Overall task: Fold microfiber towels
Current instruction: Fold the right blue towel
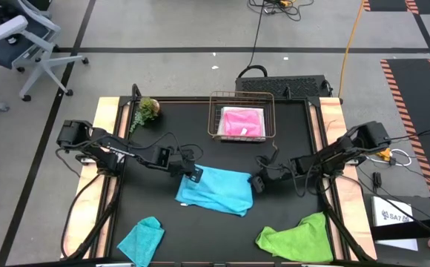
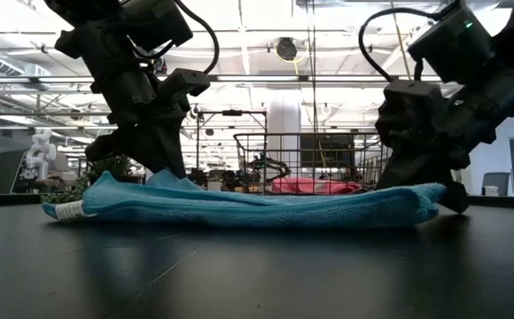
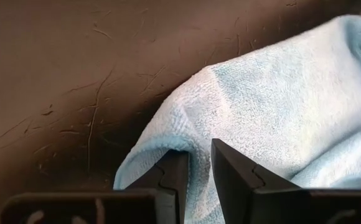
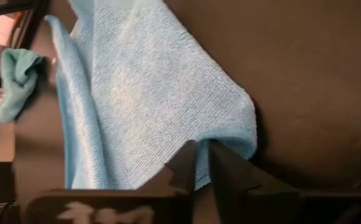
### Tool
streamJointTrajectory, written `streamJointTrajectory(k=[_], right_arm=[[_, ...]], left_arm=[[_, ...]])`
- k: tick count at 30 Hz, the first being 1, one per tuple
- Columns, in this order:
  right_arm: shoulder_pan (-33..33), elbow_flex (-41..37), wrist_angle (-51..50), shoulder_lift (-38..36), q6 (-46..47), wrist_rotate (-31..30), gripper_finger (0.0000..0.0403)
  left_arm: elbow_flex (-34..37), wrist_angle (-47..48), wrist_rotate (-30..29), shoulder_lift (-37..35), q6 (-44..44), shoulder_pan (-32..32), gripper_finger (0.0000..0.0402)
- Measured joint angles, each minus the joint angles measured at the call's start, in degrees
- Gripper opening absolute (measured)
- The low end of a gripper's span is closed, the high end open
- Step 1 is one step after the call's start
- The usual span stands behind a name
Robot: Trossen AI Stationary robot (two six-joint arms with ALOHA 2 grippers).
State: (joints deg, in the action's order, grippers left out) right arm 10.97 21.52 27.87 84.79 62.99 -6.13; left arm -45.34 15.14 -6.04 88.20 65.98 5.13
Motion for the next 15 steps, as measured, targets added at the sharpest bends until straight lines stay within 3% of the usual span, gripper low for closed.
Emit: streamJointTrajectory(k=[2, 11, 15], right_arm=[[-1.27, 0.0, -0.56, -0.23, -1.6, 0.06, 0.0007], [-8.78, 0.0, -10.8, -4.52, -8.33, 0.63, 0.0002], [-10.81, -0.04, -10.34, -7.85, -11.45, 4.55, 0.001]], left_arm=[[0.0, -0.08, 0.02, 0.0, 0.17, 0.0, 0.0072], [0.0, -0.38, 0.07, 0.0, 0.59, 0.8, 0.0072], [0.0, 0.02, 0.07, 0.0, -0.42, 1.01, 0.0072]])
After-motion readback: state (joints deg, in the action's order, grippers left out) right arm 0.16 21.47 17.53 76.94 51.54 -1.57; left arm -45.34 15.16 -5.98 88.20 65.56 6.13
